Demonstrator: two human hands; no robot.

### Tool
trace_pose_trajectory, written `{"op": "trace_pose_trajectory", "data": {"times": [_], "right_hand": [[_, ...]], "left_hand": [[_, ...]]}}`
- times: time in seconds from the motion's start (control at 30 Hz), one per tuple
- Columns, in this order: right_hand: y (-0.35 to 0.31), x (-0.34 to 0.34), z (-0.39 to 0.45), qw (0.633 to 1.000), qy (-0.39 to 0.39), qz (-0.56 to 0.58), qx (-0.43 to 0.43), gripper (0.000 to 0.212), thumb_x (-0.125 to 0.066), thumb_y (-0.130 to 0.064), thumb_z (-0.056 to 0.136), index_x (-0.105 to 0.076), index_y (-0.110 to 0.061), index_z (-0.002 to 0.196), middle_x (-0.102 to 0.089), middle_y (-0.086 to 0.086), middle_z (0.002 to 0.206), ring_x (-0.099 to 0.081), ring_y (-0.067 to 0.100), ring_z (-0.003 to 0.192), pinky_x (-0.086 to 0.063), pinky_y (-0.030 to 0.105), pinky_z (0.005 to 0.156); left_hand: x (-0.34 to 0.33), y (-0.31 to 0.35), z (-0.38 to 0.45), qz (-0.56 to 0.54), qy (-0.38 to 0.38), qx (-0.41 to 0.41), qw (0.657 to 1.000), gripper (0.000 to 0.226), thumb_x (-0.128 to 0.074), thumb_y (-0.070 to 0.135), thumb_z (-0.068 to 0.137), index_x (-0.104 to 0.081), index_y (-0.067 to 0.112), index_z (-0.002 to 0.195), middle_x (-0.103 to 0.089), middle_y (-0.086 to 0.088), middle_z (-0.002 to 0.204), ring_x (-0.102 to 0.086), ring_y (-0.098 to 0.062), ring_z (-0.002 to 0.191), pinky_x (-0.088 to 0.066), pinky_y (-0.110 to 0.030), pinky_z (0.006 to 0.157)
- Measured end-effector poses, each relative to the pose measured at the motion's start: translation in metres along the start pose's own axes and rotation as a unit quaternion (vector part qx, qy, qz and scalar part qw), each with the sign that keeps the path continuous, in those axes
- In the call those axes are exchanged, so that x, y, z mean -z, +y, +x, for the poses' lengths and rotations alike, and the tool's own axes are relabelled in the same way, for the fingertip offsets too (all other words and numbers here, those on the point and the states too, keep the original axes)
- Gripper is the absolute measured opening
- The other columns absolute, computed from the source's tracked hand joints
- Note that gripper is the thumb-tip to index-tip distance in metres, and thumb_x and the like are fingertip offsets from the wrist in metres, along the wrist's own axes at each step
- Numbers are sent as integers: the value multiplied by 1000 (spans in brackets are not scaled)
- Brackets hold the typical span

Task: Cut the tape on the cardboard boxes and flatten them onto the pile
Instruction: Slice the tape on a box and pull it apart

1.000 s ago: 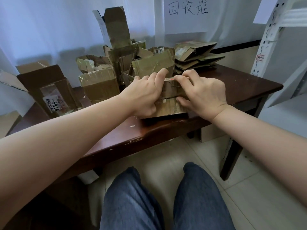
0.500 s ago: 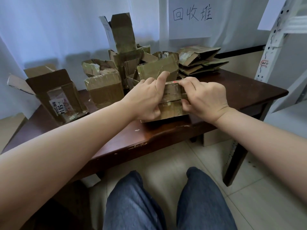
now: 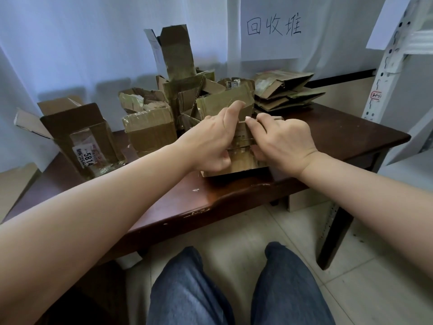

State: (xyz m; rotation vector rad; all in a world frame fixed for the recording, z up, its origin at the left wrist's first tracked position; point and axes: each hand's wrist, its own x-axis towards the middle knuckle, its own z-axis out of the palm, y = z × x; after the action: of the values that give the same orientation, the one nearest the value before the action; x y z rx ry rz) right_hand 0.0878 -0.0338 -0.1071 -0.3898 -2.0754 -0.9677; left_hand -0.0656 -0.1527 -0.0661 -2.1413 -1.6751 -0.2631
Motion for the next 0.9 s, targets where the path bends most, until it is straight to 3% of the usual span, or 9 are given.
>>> {"op": "trace_pose_trajectory", "data": {"times": [0.17,0.23,0.33,0.43,0.5,0.6,0.73,0.9], "right_hand": [[3,-5,-3,1000,2,21,1,35,-48,-21,81,-65,-2,105,-68,12,89,-62,26,54,-33,25,42],[7,-6,-4,999,-6,34,-7,30,-52,-18,80,-65,-3,102,-68,12,87,-62,27,56,-32,26,43],[10,-6,-5,998,-18,48,-27,27,-55,-14,77,-67,-8,100,-68,6,80,-61,23,54,-29,25,44],[8,-1,-12,990,-37,123,-64,32,-50,-23,82,-62,-6,106,-64,11,94,-60,26,54,-35,26,40],[2,5,-18,981,-36,164,-93,31,-51,-26,82,-59,-4,103,-58,15,98,-57,25,54,-33,25,40],[-12,6,-30,975,-11,216,-53,18,-57,-9,83,-61,-1,99,-60,17,96,-57,27,56,-37,27,39],[-25,-8,-49,978,-35,204,-5,26,-65,-3,77,-69,-11,101,-63,6,78,-60,27,53,-36,27,37],[-35,-6,-47,978,10,209,20,9,-67,-11,83,-72,-13,91,-63,7,81,-54,23,49,-31,25,38]], "left_hand": [[-3,-6,-9,85,-6,15,996,97,-68,26,69,-11,2,144,-54,-21,119,-58,-37,106,-43,-50,99],[-4,-6,-12,140,-26,60,988,92,-73,20,71,-22,-3,144,-53,-21,118,-58,-39,103,-46,-45,92],[-11,-6,-15,149,-34,89,984,67,-59,4,78,-34,-4,139,-58,-19,116,-60,-39,101,-52,-45,75],[-12,-12,-17,116,-13,85,990,59,-56,14,80,-41,4,136,-59,-13,117,-58,-33,104,-52,-42,70],[-14,-16,-16,78,6,86,993,57,-53,29,81,-45,8,133,-57,-11,121,-55,-32,109,-48,-39,81],[-18,-25,-10,-86,-35,106,990,45,-51,30,90,-52,15,132,-54,-9,136,-49,-30,127,-37,-44,107],[-17,-25,-6,-127,-47,102,986,41,-53,36,95,-56,24,134,-60,-1,134,-55,-21,125,-45,-37,101],[-12,-18,1,-65,-34,115,991,39,-51,54,92,-55,43,129,-59,10,132,-58,-13,118,-43,-26,78]]}}
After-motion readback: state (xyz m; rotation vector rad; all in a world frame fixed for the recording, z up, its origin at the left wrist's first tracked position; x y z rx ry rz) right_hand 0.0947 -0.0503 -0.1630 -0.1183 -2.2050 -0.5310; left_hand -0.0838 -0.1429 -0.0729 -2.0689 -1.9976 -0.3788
